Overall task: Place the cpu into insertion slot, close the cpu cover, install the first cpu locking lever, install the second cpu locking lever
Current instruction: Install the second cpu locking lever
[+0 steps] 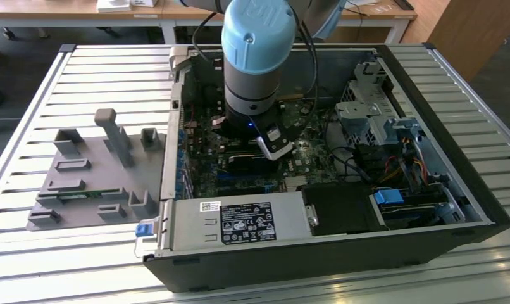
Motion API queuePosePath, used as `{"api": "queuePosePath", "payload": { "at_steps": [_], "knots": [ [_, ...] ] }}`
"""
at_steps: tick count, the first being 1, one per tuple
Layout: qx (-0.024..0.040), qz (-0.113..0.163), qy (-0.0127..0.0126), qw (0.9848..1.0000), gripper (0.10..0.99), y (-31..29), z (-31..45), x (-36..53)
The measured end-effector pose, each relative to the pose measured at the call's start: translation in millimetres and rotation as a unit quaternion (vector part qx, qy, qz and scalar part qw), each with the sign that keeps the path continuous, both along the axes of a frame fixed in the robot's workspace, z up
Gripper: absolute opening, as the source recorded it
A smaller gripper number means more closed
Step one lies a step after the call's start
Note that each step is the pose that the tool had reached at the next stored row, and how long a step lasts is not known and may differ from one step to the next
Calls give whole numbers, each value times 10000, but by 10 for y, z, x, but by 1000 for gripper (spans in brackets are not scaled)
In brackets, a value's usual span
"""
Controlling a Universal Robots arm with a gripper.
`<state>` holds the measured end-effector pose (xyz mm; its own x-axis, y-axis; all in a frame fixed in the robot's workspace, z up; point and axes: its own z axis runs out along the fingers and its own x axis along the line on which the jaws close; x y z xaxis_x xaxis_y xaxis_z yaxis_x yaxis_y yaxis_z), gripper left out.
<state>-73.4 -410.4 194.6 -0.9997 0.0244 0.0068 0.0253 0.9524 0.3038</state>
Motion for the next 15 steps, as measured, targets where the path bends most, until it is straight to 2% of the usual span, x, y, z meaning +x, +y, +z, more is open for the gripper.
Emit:
{"api": "queuePosePath", "payload": {
  "at_steps": [15],
  "knots": [
    [93, 0, -1, 10000, 106, 24, -49, -28]
  ]
}}
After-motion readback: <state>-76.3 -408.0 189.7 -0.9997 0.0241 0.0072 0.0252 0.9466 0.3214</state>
